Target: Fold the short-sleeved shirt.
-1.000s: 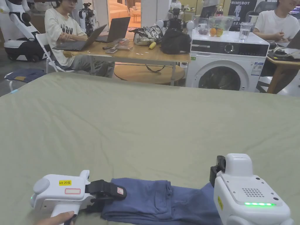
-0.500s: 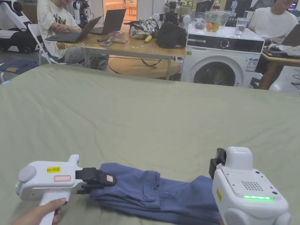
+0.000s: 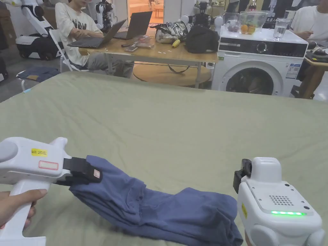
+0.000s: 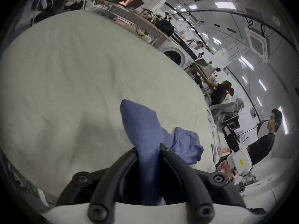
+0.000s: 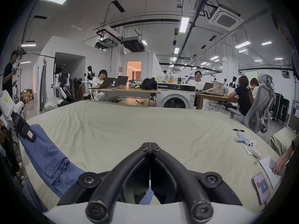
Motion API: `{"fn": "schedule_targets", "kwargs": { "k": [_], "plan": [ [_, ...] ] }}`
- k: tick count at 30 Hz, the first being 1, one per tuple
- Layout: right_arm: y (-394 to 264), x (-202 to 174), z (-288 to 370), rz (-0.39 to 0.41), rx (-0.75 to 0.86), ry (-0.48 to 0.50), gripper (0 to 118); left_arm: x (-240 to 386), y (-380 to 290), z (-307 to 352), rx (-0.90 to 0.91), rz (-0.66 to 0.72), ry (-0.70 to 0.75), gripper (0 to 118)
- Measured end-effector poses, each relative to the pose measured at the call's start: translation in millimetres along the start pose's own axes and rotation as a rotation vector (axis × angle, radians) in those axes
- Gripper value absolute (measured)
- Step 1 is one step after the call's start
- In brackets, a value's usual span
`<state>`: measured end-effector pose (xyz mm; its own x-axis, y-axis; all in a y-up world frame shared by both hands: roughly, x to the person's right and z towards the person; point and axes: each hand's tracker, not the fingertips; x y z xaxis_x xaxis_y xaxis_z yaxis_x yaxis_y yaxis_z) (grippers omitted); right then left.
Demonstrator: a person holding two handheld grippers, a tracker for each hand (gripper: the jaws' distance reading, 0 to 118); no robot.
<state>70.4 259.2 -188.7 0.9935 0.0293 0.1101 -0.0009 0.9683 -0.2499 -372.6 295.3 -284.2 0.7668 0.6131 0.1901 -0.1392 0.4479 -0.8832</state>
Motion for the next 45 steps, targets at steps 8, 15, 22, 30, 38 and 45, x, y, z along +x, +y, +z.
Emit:
{"fn": "schedule_targets", "kwargs": {
  "k": [8, 15, 22, 30, 38, 45],
  "plan": [
    [-0.3, 9.8, 5.3, 0.004, -0.011, -0.013, 0, 88.5, 4.6, -50.1, -0.095, -0.125, -0.017, 7],
    [-1.4, 26.2, 12.1, 0.006, -0.015, -0.043, 0, 152.0, -5.1, -142.3, -0.264, -0.218, 0.027, 7],
    [-3.9, 45.0, 19.0, 0.002, -0.022, -0.084, 0, 192.6, -31.9, -227.6, -0.357, -0.269, 0.148, 7],
    [-8.3, 53.3, 21.0, -0.011, -0.036, -0.098, 0, 185.1, -40.7, -246.8, -0.399, -0.156, 0.094, 38],
    [-9.3, 53.6, 22.9, -0.012, -0.032, -0.089, 0, 171.7, -22.5, -173.1, -0.262, -0.090, -0.123, 39],
    [-11.1, 54.0, 23.4, -0.024, -0.039, -0.089, 0, 146.4, -26.8, -205.2, -0.259, -0.046, -0.109, 5]
  ]
}}
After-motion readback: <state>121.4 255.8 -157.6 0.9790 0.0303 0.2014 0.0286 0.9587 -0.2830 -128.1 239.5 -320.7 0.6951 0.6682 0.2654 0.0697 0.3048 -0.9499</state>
